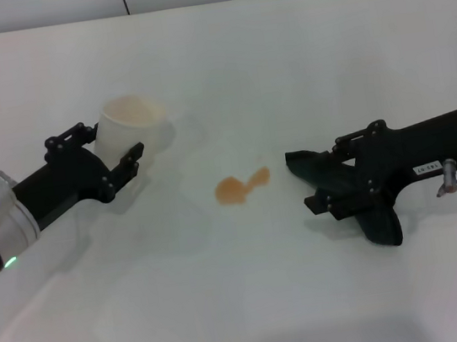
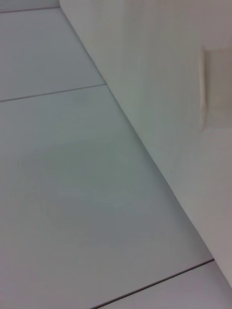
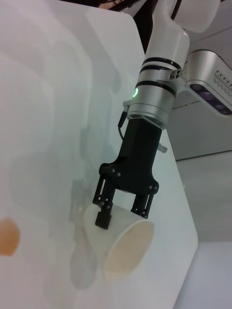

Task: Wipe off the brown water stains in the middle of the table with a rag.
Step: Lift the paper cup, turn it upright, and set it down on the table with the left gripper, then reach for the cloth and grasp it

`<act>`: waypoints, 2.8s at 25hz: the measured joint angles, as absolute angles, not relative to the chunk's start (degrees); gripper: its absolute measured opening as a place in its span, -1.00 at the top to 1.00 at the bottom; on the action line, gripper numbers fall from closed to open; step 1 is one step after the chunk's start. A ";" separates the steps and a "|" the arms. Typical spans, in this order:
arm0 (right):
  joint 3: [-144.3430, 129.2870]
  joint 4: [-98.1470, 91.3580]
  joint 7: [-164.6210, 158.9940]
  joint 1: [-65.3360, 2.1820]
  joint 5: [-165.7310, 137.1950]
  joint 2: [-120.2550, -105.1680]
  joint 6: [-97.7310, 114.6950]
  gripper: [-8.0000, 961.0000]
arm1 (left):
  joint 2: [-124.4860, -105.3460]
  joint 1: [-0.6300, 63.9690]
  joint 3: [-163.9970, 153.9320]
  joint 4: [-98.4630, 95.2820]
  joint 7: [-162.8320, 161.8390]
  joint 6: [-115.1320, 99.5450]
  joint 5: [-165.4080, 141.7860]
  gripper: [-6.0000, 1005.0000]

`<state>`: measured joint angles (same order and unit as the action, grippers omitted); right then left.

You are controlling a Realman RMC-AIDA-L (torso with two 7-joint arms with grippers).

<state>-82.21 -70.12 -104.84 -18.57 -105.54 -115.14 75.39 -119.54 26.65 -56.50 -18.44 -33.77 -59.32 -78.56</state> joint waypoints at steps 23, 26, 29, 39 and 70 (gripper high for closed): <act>-83.38 -71.86 -105.61 -18.39 -106.87 -115.14 75.89 -0.34 | -119.66 21.83 -59.67 -20.19 -32.25 -61.59 -76.99 -0.24; -83.23 -71.83 -105.66 -18.55 -106.87 -115.14 75.88 -0.34 | -119.68 21.43 -59.70 -20.16 -32.34 -61.63 -76.97 -0.30; -83.21 -71.99 -106.01 -18.62 -107.02 -115.13 76.03 -0.30 | -119.70 20.08 -59.91 -20.42 -32.33 -61.96 -75.83 -0.37; -83.17 -72.59 -106.34 -18.53 -107.21 -115.05 77.51 -0.14 | -119.52 15.68 -60.45 -21.48 -32.41 -65.41 -73.82 -0.75; -76.85 -75.11 -109.67 -18.16 -96.43 -115.06 75.82 -0.62 | -118.85 8.27 -54.43 -63.43 -72.00 -72.38 -87.61 -0.76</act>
<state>-76.85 -75.11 -109.67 -18.16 -96.43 -115.06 75.82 -118.85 8.27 -54.43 -63.43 -72.00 -72.38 -87.61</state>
